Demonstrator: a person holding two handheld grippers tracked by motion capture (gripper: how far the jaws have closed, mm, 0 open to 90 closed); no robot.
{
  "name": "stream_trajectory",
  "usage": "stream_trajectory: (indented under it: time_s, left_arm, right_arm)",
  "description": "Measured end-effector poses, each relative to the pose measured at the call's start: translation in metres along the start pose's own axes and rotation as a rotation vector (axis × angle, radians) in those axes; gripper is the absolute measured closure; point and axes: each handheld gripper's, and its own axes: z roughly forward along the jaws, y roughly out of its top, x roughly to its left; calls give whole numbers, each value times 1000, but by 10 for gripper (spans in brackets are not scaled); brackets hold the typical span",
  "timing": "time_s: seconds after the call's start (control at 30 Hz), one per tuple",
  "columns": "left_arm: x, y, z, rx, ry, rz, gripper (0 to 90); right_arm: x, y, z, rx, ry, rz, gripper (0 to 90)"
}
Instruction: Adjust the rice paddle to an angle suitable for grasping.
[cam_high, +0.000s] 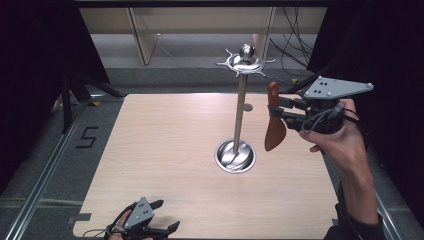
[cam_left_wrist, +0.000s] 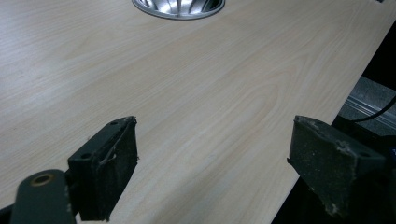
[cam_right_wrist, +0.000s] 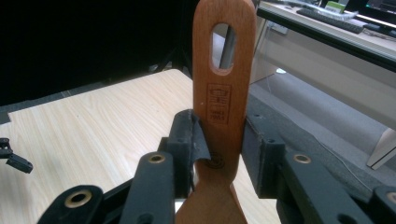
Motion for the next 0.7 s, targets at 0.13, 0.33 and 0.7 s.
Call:
stream_trajectory:
  time_s: [0.13,0.33,0.7]
  left_arm:
    - [0,0,0,-11,-7,-5,148]
    - [-3,-1,1,-16,-13,-50,149]
    - [-1,-1,0,-11,-4,-24,149]
  right_arm:
    - [-4,7,3,-6,4,8,673]
    - [-6,15,6,-13,11,42,673]
    - [-15,20,15,-9,18,75,673]
